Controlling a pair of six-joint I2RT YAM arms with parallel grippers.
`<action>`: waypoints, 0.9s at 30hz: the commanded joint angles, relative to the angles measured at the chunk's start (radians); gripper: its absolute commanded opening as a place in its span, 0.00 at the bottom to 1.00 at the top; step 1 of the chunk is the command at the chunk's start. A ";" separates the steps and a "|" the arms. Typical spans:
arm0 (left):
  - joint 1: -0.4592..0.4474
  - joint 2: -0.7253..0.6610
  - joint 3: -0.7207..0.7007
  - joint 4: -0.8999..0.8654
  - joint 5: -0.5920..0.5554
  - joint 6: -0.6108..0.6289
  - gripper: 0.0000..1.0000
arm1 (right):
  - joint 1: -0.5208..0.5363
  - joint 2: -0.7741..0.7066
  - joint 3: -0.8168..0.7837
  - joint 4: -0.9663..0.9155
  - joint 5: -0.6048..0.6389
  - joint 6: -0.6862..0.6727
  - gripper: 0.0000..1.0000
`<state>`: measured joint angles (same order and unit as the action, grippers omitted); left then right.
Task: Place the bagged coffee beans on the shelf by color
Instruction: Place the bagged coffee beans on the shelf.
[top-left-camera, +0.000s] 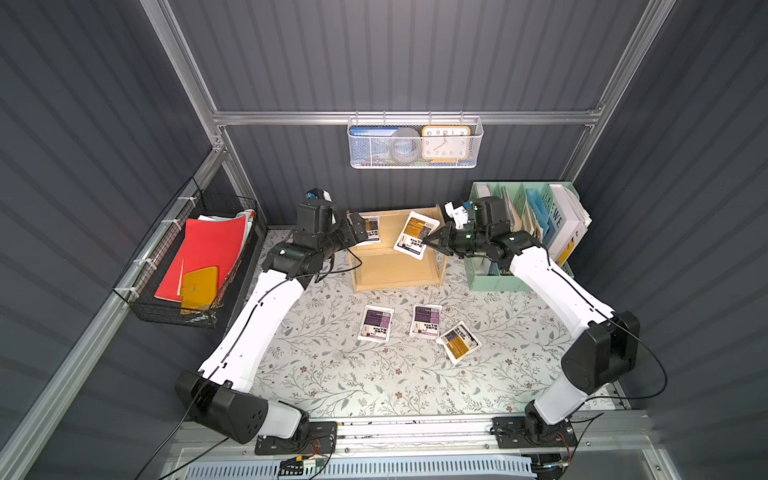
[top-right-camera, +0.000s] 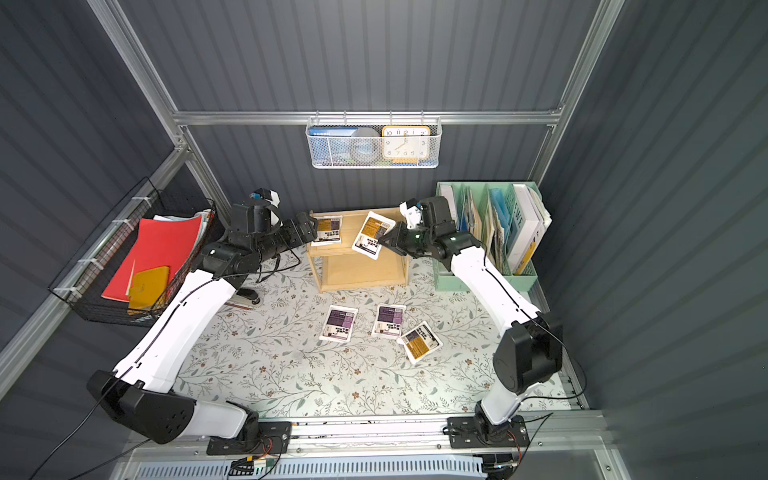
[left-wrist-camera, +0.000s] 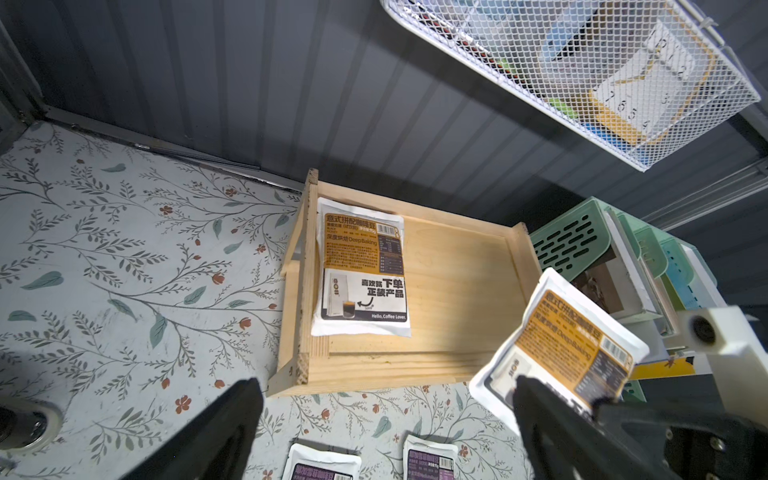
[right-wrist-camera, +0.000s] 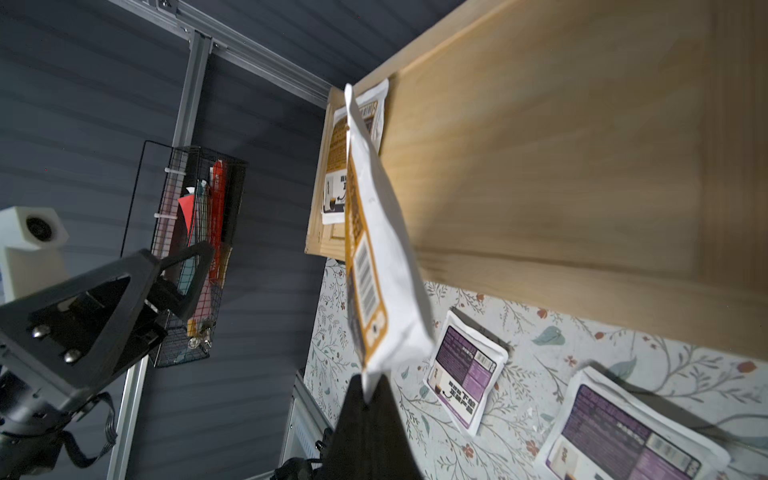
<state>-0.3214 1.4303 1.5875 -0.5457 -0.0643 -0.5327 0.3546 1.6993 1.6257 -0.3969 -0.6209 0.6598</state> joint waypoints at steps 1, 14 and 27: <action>0.007 0.011 0.016 0.018 0.033 0.022 1.00 | -0.003 0.055 0.076 -0.017 -0.005 -0.018 0.00; 0.010 0.022 -0.029 0.047 0.057 0.004 1.00 | -0.004 0.272 0.290 -0.099 -0.051 -0.031 0.00; 0.010 0.033 -0.049 0.054 0.068 -0.001 1.00 | -0.005 0.380 0.414 -0.184 0.057 -0.066 0.32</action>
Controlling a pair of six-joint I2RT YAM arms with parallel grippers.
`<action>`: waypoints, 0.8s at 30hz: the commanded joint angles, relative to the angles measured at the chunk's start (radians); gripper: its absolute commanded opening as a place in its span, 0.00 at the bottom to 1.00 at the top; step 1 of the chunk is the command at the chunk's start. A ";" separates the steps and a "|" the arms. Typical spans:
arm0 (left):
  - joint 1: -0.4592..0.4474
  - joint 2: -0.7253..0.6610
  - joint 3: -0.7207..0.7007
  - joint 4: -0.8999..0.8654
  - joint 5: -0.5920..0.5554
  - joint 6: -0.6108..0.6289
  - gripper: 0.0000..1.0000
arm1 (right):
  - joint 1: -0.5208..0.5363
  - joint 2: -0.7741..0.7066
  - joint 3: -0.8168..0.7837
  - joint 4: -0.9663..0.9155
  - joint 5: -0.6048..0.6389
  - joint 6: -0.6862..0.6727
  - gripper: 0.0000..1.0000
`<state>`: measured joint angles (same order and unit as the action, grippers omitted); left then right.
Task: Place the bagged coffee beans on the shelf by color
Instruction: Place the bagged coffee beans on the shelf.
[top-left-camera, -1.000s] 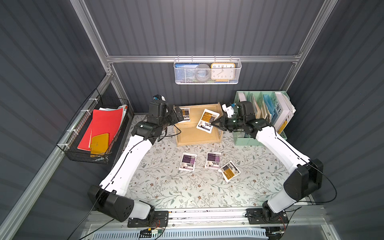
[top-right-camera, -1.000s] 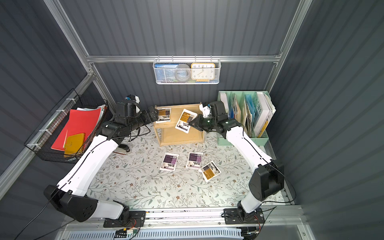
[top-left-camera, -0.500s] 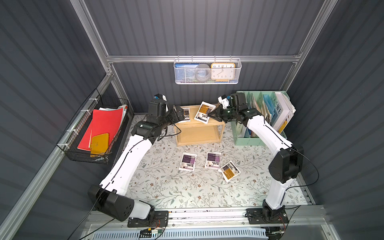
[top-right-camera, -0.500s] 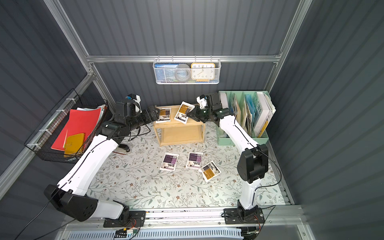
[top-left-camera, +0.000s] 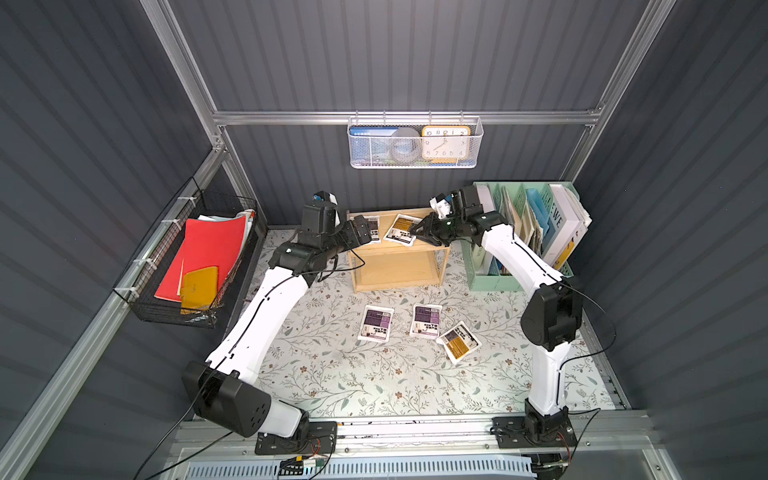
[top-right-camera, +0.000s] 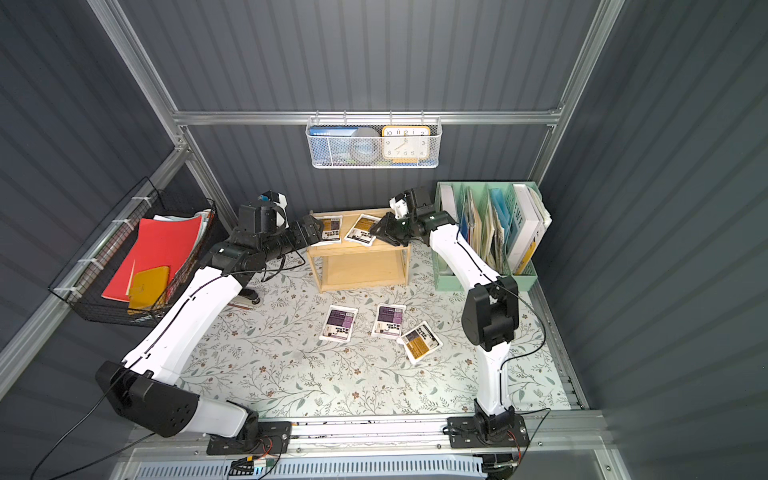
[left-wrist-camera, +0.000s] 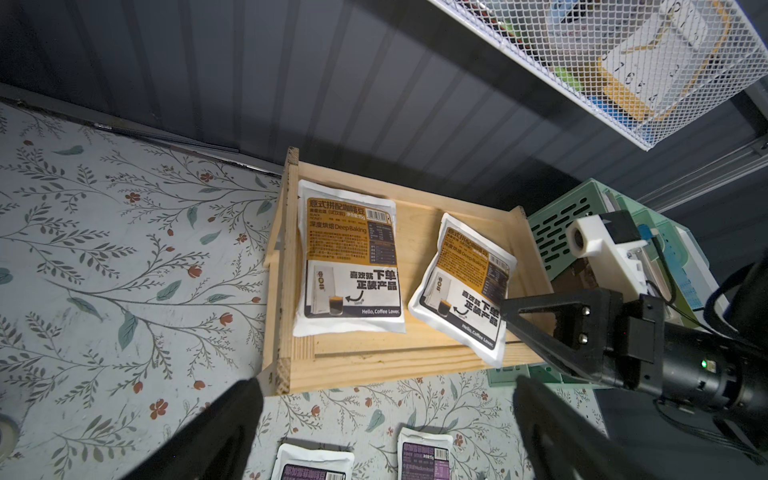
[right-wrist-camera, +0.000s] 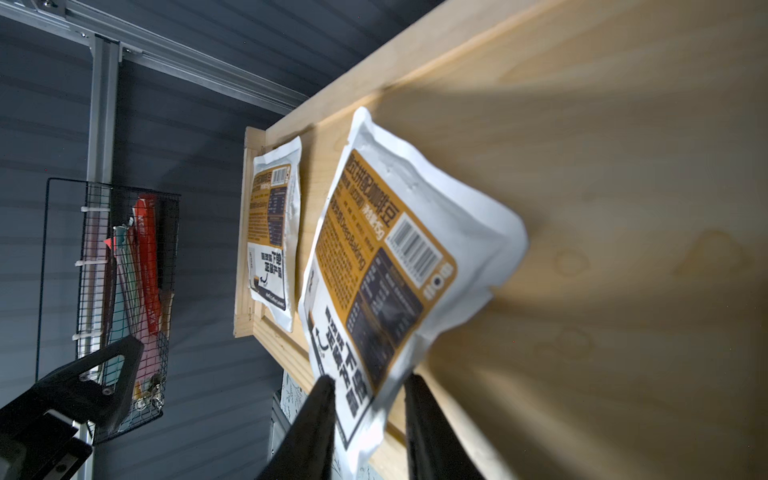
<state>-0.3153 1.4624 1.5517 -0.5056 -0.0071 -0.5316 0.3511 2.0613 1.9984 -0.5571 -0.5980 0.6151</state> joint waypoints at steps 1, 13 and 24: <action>0.004 0.001 -0.014 0.015 0.010 -0.002 1.00 | -0.001 0.024 0.049 -0.030 0.044 -0.023 0.32; 0.004 -0.005 -0.033 0.018 0.015 -0.002 1.00 | -0.001 0.114 0.162 -0.042 0.048 -0.013 0.28; 0.005 -0.008 -0.045 0.023 0.017 -0.004 1.00 | 0.004 0.150 0.198 -0.012 0.012 0.024 0.26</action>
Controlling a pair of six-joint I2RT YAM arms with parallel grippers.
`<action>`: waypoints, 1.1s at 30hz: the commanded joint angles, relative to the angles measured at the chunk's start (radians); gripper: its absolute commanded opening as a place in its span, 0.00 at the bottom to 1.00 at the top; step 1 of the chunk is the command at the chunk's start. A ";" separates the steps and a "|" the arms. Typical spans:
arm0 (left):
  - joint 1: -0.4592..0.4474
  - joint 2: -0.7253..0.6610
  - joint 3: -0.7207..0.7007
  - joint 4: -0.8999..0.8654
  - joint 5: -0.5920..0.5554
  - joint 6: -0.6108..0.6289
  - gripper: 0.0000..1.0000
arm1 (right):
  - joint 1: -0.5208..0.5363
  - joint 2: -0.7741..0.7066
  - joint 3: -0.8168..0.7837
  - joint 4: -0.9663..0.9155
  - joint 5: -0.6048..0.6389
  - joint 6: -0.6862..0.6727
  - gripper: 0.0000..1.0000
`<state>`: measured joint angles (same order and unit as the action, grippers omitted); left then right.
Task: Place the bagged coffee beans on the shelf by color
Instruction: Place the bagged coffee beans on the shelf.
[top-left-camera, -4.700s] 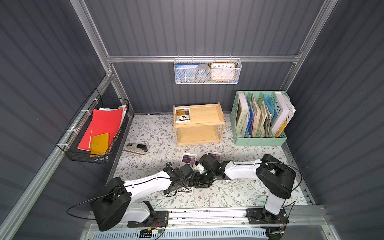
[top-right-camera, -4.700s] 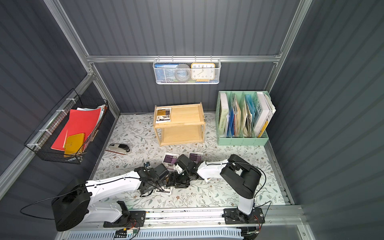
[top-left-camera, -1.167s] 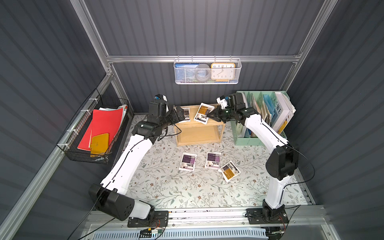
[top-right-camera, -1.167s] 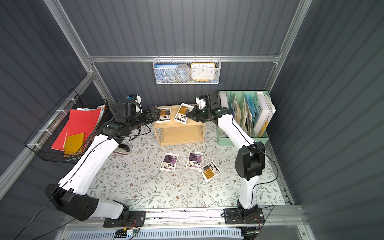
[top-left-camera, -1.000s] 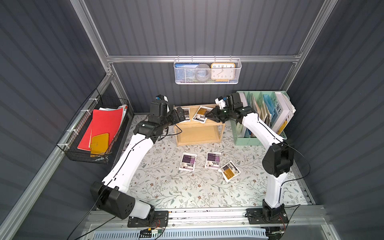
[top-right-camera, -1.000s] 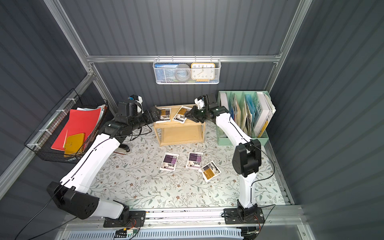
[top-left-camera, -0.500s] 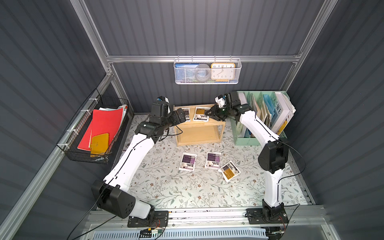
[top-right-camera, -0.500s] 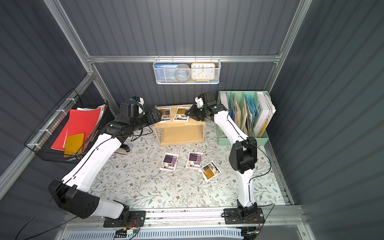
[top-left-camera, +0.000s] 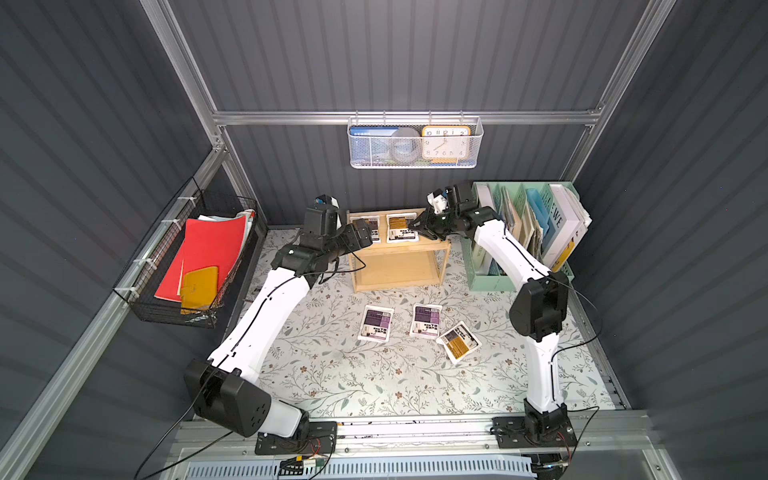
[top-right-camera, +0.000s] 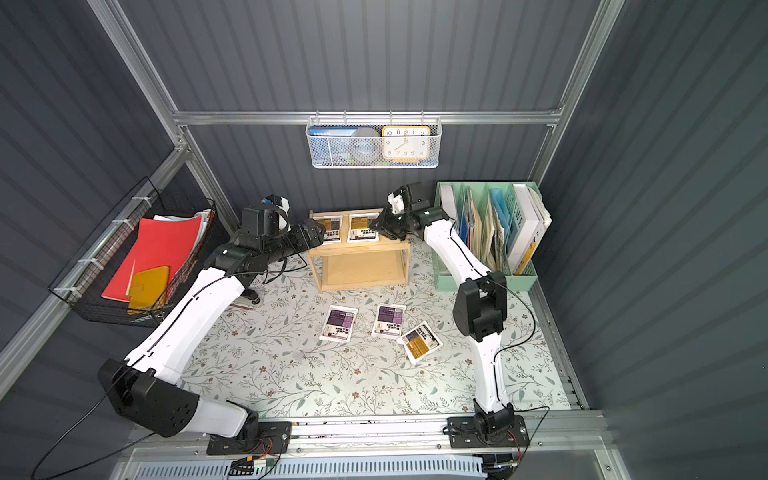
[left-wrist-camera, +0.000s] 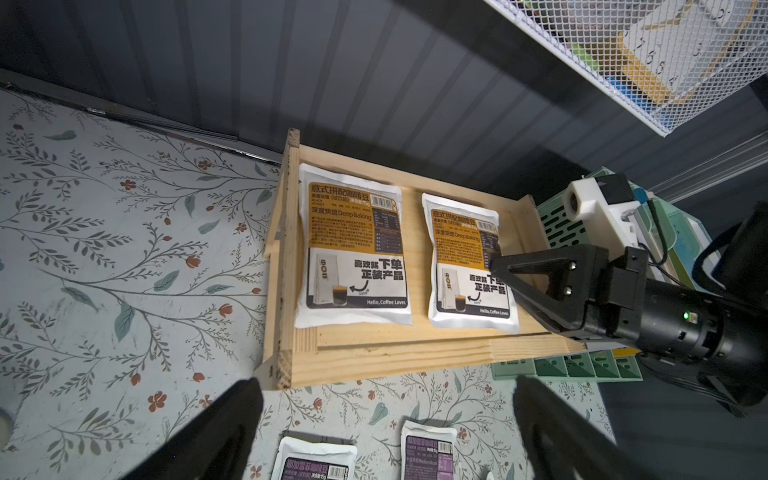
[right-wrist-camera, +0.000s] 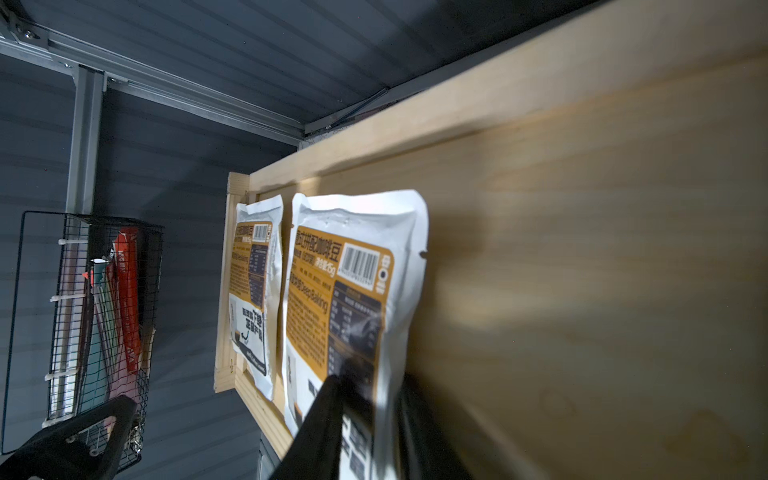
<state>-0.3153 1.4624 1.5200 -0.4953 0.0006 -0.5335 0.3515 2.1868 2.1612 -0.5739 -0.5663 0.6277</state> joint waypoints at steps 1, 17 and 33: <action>0.005 -0.007 -0.014 0.013 0.009 -0.002 1.00 | 0.006 0.029 0.043 0.004 -0.024 0.014 0.25; 0.005 -0.015 -0.029 0.018 0.006 -0.006 1.00 | 0.027 0.046 0.074 -0.004 -0.027 0.015 0.33; 0.005 -0.019 -0.039 0.017 -0.015 0.019 1.00 | 0.026 -0.274 -0.211 0.083 0.030 -0.002 0.69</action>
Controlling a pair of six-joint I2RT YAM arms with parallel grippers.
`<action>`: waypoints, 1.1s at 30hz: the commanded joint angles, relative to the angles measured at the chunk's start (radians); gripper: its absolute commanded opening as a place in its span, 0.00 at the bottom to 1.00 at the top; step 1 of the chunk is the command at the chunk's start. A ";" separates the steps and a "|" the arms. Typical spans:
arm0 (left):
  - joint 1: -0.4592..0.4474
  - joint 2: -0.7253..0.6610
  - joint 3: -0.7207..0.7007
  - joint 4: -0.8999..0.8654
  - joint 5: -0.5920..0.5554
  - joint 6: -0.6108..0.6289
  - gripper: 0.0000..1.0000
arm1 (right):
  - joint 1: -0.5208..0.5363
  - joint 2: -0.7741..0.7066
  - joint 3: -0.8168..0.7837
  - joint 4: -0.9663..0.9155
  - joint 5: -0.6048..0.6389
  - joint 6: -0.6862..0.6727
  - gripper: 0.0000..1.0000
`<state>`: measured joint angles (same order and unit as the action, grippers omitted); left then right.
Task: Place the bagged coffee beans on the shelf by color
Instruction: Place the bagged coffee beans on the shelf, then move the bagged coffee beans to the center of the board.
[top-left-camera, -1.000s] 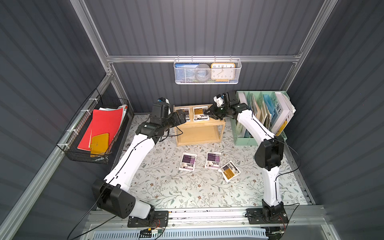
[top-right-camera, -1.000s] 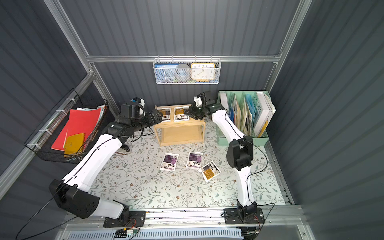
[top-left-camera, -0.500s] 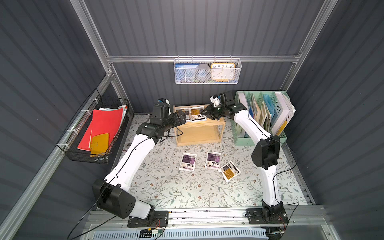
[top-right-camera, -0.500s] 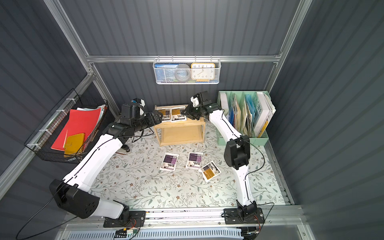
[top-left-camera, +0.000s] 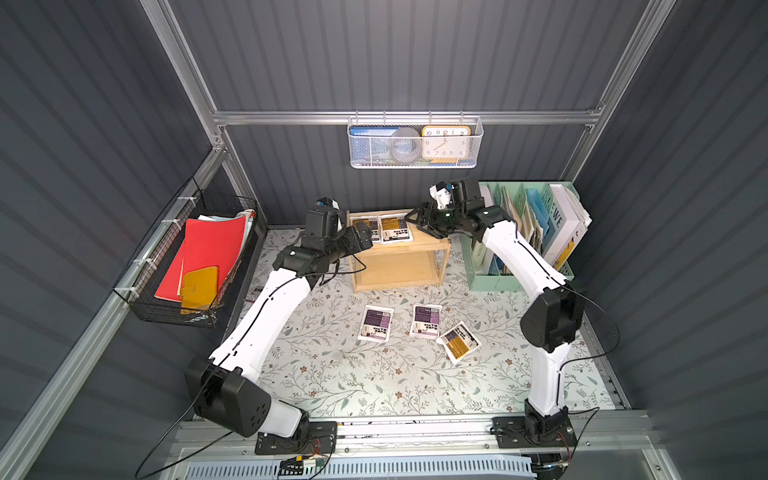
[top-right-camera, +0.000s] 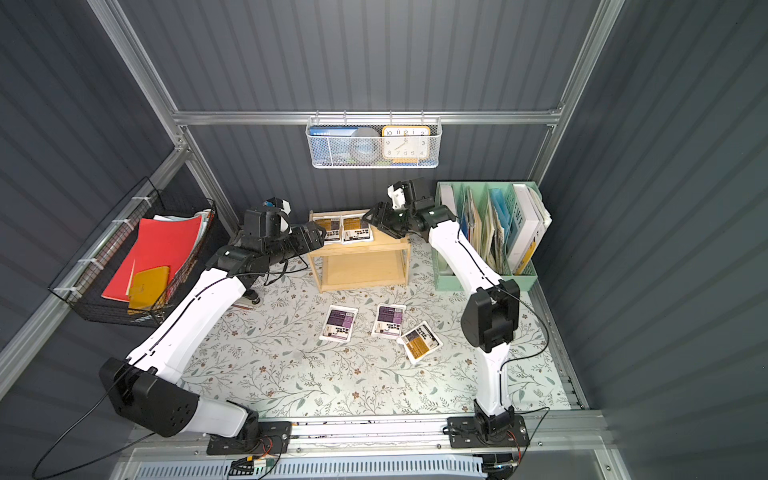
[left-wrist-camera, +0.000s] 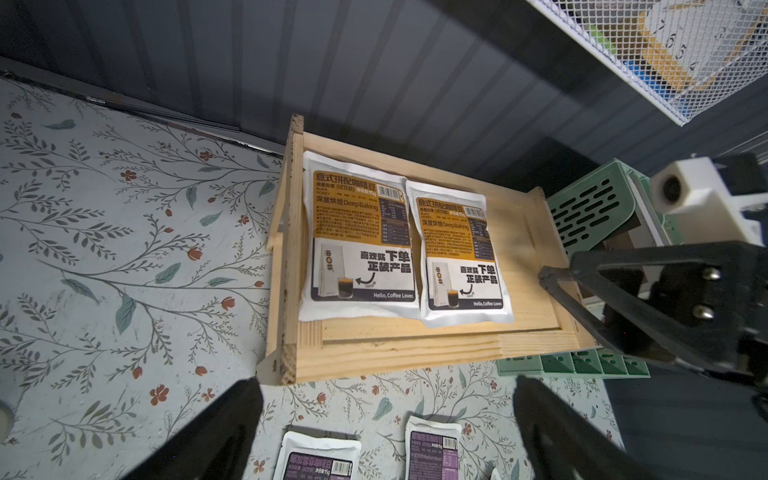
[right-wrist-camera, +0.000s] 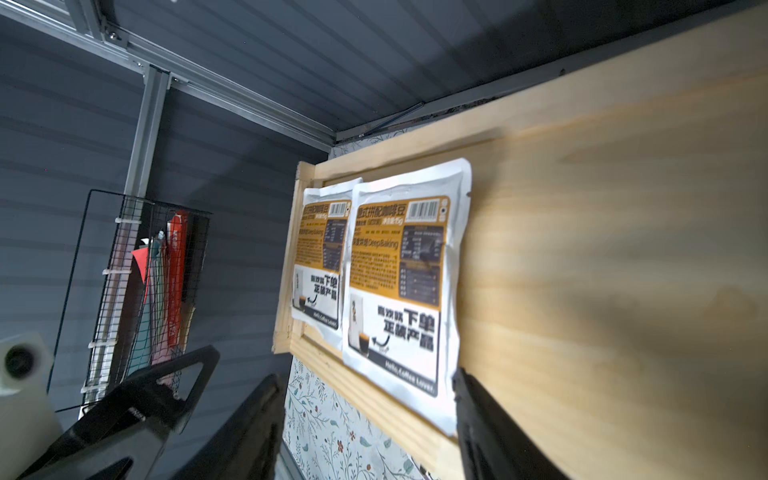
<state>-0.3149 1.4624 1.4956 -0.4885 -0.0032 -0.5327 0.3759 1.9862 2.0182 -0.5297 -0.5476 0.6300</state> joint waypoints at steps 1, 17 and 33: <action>0.005 -0.023 -0.020 0.009 -0.012 0.022 1.00 | 0.001 -0.113 -0.114 0.054 0.013 -0.002 0.69; -0.005 -0.126 -0.321 0.128 0.114 0.003 1.00 | -0.033 -0.663 -0.957 0.190 0.127 0.039 0.70; -0.216 -0.158 -0.609 0.296 0.087 -0.162 1.00 | -0.256 -0.635 -1.345 0.221 0.139 0.034 0.70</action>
<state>-0.5262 1.3380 0.9096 -0.2394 0.0814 -0.6563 0.1253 1.3182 0.6804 -0.3298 -0.4026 0.6903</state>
